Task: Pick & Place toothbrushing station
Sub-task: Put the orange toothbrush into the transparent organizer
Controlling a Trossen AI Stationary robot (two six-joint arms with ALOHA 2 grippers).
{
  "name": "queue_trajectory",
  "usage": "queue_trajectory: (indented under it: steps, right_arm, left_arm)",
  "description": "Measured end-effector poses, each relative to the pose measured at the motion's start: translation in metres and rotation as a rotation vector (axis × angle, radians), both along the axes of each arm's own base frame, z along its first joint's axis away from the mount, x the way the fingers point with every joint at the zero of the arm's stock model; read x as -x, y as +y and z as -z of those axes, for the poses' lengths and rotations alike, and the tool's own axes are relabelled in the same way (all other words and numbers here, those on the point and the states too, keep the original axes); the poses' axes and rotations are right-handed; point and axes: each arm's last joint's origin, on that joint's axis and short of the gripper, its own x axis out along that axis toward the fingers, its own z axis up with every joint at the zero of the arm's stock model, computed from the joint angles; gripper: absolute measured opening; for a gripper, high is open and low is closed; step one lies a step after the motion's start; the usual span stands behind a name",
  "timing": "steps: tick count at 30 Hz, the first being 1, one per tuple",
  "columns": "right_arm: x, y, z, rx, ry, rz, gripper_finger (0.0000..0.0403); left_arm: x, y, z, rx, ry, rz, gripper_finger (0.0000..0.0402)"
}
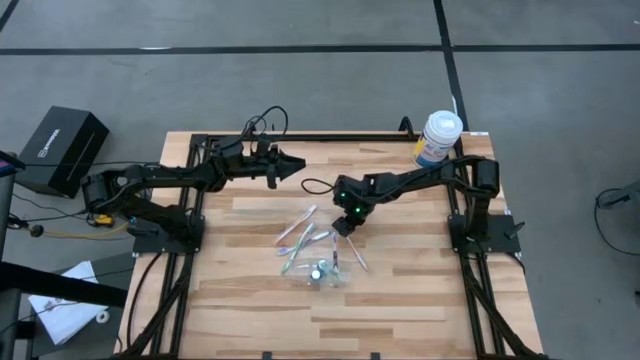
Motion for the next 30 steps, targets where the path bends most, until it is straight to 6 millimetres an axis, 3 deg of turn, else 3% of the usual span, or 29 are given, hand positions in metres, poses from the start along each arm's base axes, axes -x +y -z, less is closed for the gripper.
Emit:
queue_trajectory:
  steps: [6, 17, 23, 30]
  right_arm:
    - [-0.001, 0.0, -0.001, 0.004, -0.017, -0.003, 0.0013]
    - [-0.001, -0.016, -0.007, 0.021, -0.068, 0.044, 0.0]
    - [0.006, -0.049, -0.045, 0.072, -0.236, 0.143, 0.0]
    - [0.042, -0.074, -0.128, 0.284, -0.473, 0.306, 0.0]
  left_arm:
    - [0.0, 0.0, 0.0, 0.0, 0.001, 0.003, 0.0122]
    - [0.002, 0.004, 0.0, 0.0, 0.003, 0.011, 0.0122]
    - [0.006, 0.011, 0.0, -0.006, 0.003, 0.001, 0.0122]
    - [0.01, 0.019, 0.0, -0.053, 0.005, -0.032, 0.0122]
